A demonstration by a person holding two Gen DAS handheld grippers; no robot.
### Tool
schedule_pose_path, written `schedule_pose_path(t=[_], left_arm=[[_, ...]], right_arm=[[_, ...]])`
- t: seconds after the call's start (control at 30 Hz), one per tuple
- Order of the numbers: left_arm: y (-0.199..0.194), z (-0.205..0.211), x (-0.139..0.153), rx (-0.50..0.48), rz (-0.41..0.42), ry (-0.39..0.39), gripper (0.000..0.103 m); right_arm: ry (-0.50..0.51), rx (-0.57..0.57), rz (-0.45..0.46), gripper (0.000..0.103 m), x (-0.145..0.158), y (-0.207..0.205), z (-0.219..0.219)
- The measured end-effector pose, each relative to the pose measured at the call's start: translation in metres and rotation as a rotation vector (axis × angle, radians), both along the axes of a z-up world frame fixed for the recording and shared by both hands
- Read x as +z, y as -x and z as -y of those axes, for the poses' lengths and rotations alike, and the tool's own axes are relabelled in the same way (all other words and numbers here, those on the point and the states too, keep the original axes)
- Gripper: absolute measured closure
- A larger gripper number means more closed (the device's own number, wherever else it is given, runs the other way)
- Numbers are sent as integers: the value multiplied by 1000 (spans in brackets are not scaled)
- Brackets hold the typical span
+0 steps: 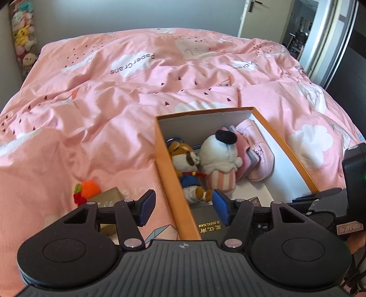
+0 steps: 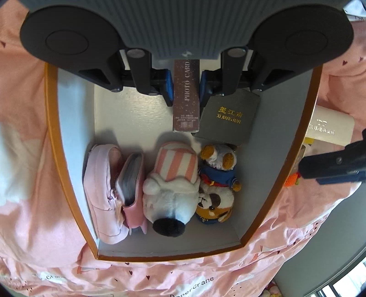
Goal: Organize objects
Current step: 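Lower the grey box in and open the left tool while the right tool releases its box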
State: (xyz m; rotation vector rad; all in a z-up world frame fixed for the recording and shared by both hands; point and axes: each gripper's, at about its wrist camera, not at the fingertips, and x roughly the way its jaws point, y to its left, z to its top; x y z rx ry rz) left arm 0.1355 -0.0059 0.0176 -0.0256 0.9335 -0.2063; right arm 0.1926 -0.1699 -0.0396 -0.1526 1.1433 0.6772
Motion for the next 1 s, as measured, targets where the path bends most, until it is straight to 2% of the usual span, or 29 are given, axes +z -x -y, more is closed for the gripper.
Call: schedule_pose_path(t=[0.1, 0.27, 0.43, 0.5, 0.6, 0.7, 0.87, 1.0], left_arm=[[1, -10, -3, 18, -12, 40, 42], [3, -18, -12, 52, -30, 66, 44], [3, -16, -18, 40, -46, 80, 46], [3, -13, -21, 36, -51, 80, 51], [2, -9, -27, 29, -63, 69, 60], [2, -7, -30, 22, -68, 72, 66], [1, -5, -31, 20, -74, 74, 68], [0, -5, -32, 19, -79, 79, 69]], right_arm=[[-27, -53, -23, 79, -3, -5, -2], [-82, -140, -86, 79, -8, -19, 1], [-105, -147, -154, 79, -15, -34, 7], [-93, -141, -171, 79, -17, -38, 8], [-52, -102, -153, 76, -16, -39, 5], [22, -44, -99, 69, -13, -38, -3], [127, 89, -58, 55, -14, -35, -13], [217, 251, 1, 35, -12, -25, -21]])
